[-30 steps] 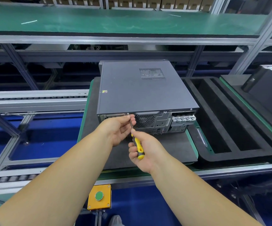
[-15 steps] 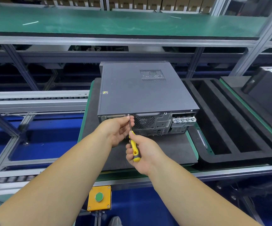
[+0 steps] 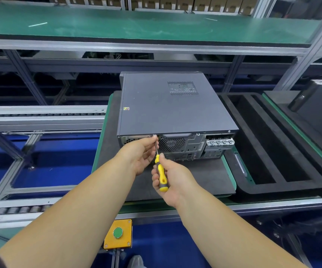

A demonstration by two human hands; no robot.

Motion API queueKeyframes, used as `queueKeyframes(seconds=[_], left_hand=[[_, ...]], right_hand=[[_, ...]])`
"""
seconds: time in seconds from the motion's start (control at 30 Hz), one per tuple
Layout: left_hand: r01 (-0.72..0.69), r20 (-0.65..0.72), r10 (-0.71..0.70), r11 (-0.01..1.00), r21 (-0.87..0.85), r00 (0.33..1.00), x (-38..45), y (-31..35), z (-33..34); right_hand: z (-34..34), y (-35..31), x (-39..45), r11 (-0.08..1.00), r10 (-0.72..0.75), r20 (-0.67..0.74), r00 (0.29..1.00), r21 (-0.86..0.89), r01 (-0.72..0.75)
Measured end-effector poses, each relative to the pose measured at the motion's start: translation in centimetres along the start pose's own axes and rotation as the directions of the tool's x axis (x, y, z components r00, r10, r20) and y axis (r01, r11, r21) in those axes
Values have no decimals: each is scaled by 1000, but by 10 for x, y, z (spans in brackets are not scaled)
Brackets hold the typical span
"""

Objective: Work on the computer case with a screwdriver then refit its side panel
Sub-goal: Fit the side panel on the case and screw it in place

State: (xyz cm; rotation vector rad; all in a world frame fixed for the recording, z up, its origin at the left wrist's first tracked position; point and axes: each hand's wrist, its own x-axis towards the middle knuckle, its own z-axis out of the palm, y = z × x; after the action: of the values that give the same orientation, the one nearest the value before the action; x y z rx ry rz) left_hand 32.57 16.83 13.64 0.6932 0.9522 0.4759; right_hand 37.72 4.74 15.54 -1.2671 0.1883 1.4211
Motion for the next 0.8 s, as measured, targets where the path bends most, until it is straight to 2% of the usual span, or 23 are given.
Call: queueKeyframes(seconds=[0.13,0.3,0.47,0.6,0.8], left_hand=[[11,97,-14,999,35,995,-4,3,-5],[8,53,-10,999,41,999,-6,4,-2],[-18,35,17,998,54,999,-1,2,-1],[-4,-13,4,999,45,1000,0,0,-1],[-1,93,-5,998,67,996,-2,2,-4]], right_hand=[[1,-5,1,997,51,-4,999,-50,-51],[4,-4,4,999,36,12,999,-13,-36],[0,0,5,992,-18,-2,1000,-122,18],[1,2,6,994,7,-3,1000,-107,-7],[4,-1,4,998,62,-7,998,-11,-63]])
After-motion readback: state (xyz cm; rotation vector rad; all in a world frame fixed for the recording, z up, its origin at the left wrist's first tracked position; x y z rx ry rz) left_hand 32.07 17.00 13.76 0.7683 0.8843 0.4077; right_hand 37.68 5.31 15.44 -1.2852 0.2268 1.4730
